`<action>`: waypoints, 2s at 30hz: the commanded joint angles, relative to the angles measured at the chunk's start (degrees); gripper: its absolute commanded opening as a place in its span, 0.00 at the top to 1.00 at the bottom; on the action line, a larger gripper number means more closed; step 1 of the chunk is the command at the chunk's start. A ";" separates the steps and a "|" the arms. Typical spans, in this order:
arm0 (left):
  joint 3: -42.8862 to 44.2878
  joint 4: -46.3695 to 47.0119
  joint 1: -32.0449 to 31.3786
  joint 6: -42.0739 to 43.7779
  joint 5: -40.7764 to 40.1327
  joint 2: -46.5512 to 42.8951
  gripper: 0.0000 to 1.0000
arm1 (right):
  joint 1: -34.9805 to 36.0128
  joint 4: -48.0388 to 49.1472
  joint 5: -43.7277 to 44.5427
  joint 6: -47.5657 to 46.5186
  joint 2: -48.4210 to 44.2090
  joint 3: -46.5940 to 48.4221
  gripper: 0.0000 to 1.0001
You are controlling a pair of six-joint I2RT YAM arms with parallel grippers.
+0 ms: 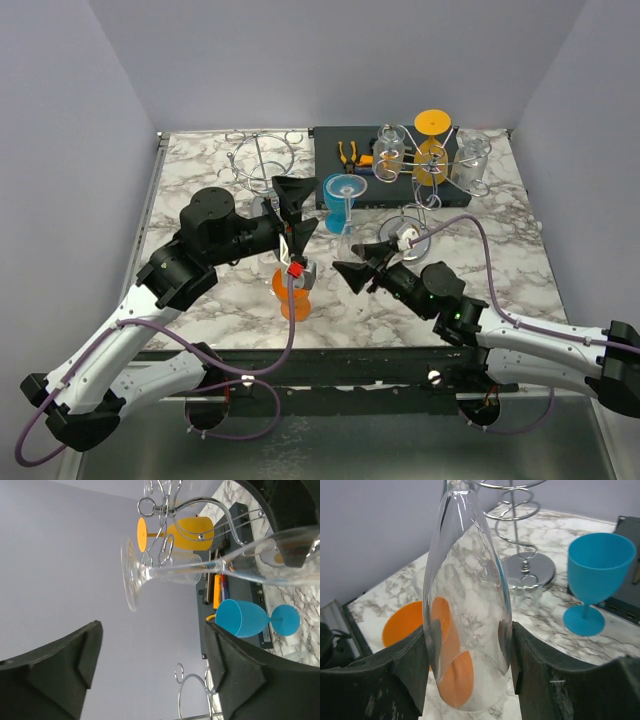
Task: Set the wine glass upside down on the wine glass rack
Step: Turn the wine glass upside down at the wine rack.
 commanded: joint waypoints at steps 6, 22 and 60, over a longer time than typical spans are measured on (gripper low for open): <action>-1.05 0.97 -1.51 -3.42 -2.37 0.17 0.01 | -0.24 10.28 18.84 -1.77 -5.89 -6.25 0.81; -1.91 1.46 -1.73 -3.21 -3.17 -0.78 0.01 | -0.90 18.09 33.66 -7.10 0.95 -7.08 0.86; -2.49 1.46 -1.82 -2.41 -3.78 -2.30 0.01 | -14.14 18.15 19.07 -3.20 14.26 -0.94 0.88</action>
